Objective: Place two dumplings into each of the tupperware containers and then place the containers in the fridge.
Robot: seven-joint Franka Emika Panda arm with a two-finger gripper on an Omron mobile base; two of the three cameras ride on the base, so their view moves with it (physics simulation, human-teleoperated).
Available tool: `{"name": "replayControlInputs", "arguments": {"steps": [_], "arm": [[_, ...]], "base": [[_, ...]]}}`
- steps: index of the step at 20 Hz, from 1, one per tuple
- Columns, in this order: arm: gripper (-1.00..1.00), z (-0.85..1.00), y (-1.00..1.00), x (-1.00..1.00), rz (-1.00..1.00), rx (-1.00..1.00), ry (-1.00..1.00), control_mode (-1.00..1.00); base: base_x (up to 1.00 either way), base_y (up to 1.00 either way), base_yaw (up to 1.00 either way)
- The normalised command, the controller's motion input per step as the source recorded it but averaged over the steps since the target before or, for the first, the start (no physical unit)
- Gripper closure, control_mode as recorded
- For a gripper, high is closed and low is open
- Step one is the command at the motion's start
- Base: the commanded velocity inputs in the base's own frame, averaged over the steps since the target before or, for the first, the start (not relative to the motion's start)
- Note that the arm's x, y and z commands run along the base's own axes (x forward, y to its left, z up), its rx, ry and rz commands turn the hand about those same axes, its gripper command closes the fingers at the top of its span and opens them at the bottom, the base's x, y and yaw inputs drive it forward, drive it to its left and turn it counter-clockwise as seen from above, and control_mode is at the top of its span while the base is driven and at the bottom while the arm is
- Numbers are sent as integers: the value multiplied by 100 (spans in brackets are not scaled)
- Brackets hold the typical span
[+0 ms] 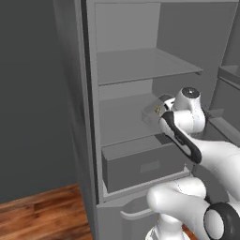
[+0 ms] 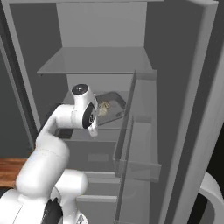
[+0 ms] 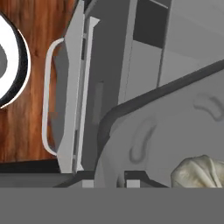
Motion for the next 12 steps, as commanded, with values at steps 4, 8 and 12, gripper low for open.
{"name": "replayControlInputs", "arguments": {"steps": [4, 8, 12], "arm": [[100, -46, -6, 99, 0, 6, -1, -100], [100, -53, 0, 100, 0, 1, -2, -100], [100, -46, 0, 99, 0, 0, -4, -100]], "base": [[0, 0, 0], [0, 0, 0], [0, 0, 0]]}}
